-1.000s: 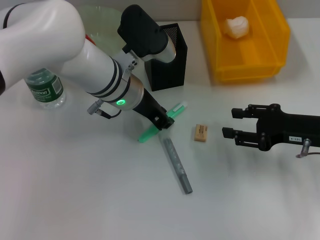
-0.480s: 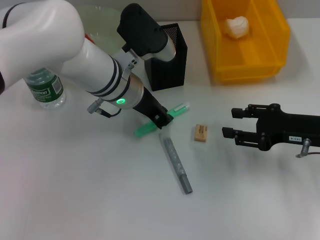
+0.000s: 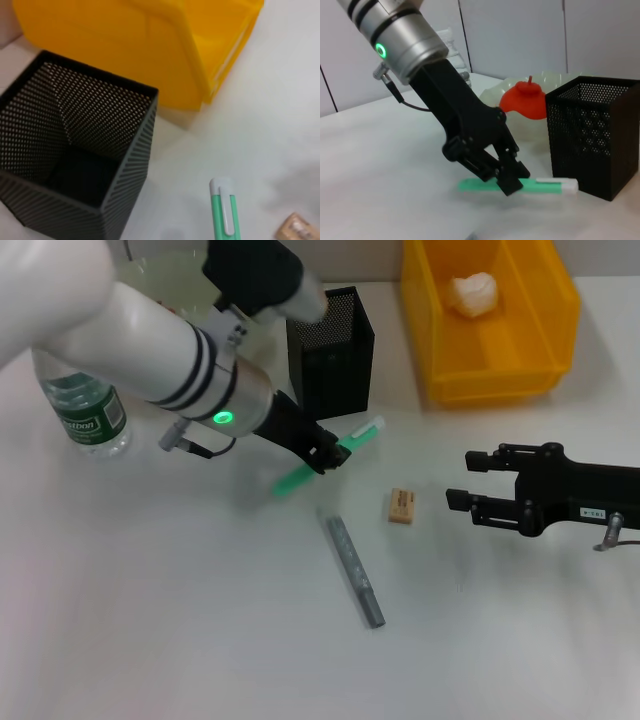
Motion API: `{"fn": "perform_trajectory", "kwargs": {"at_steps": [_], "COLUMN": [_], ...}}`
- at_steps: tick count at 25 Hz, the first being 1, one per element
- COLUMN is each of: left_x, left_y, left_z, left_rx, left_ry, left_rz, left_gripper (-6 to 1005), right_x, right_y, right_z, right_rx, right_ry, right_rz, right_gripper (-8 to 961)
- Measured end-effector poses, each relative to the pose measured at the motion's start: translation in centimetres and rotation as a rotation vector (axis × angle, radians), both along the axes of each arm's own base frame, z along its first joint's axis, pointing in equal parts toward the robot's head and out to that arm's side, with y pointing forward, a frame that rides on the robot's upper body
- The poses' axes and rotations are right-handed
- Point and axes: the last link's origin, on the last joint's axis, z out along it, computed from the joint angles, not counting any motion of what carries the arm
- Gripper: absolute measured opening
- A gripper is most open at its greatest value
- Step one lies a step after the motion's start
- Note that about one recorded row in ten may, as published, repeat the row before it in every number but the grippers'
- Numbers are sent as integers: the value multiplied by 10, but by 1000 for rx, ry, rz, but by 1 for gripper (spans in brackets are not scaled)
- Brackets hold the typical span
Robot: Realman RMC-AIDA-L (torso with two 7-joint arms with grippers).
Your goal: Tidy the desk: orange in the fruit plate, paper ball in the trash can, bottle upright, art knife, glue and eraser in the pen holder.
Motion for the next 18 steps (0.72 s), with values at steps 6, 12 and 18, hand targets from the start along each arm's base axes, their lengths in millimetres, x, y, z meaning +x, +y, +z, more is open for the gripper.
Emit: {"fn": "perform_trajectory", "kwargs": {"at_steps": [6, 12, 18], "left_x": [-1, -3, -8], "left_y": [-5, -13, -22], "left_z": [19, 31, 37], "left_rx": [-47, -76, -37], "left_ry": [-167, -341, -497], "left_rz": [43, 22, -51], "left_gripper": [208, 214, 220], "right_x": [0, -1, -3], "right_y": [1, 2, 4], "right_z": [2, 3, 3], "right_rx": [-1, -3, -4], "right_ry": [6, 10, 13], "right_rz": [-12, -13, -18], "right_gripper": [619, 619, 619]}}
